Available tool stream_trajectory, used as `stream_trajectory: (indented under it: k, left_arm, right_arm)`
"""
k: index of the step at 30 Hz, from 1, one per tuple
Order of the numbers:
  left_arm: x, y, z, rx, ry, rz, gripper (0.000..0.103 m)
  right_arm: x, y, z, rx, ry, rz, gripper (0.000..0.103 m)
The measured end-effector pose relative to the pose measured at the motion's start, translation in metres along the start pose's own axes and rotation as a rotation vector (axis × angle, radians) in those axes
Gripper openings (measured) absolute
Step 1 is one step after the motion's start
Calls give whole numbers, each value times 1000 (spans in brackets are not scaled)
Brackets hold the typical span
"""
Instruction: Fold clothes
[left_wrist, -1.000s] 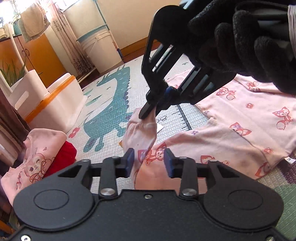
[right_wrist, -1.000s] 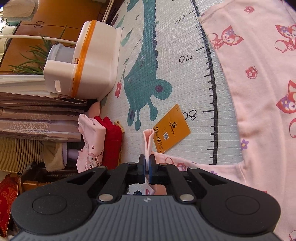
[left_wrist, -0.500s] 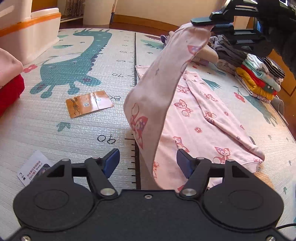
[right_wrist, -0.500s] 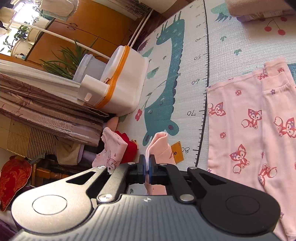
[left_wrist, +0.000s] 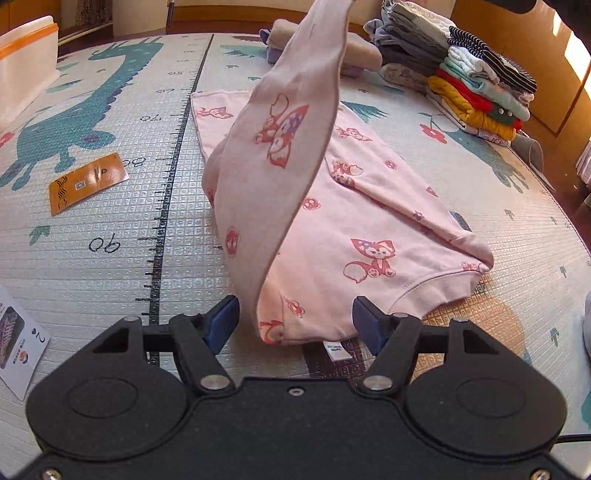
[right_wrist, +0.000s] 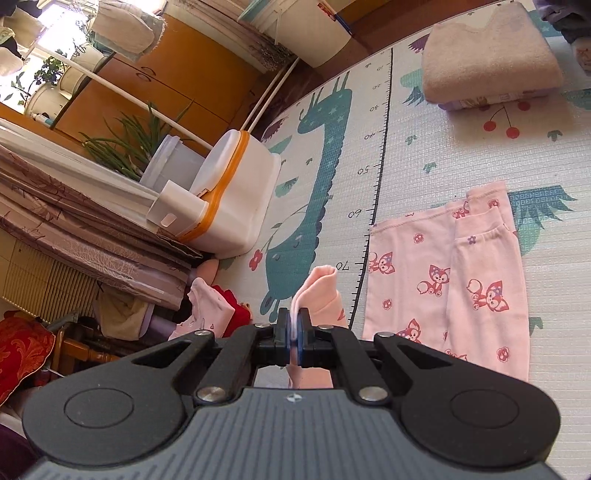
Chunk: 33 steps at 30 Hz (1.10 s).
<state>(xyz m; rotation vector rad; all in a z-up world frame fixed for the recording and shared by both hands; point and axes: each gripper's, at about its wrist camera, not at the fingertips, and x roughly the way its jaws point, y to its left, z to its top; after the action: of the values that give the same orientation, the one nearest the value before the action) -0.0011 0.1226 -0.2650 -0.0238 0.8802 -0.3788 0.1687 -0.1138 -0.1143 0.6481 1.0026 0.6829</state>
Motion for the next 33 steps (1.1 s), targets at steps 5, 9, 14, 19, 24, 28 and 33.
stream_trajectory:
  k: [5,9,14,19,24,28,33]
  left_arm:
    - [2,-6,2,30,-5,22,57]
    - [5,-17,4,114,-14,45,38]
    - [6,-34,2,230,-38,93,14]
    - [6,-56,-6,377,-65,123,10]
    - [9,-68,-9,445,-74,121,9]
    - [10,-75,-9,494,-80,115,5]
    - [10,-77,-13,535,-78,110,3]
  right_arm:
    - [-21,-11,8,-3,-33,-34,6]
    - [-34,-20,12,2,-51,-53,6]
    - [-51,-34,13,16,-76,-86,6]
    - [-62,-42,10,26,-92,-106,6]
    - [-72,-54,5,33,-99,-138,6]
    - [-83,-62,1,56,-115,-160,6]
    - [-97,-72,-5,89,-139,-187,5]
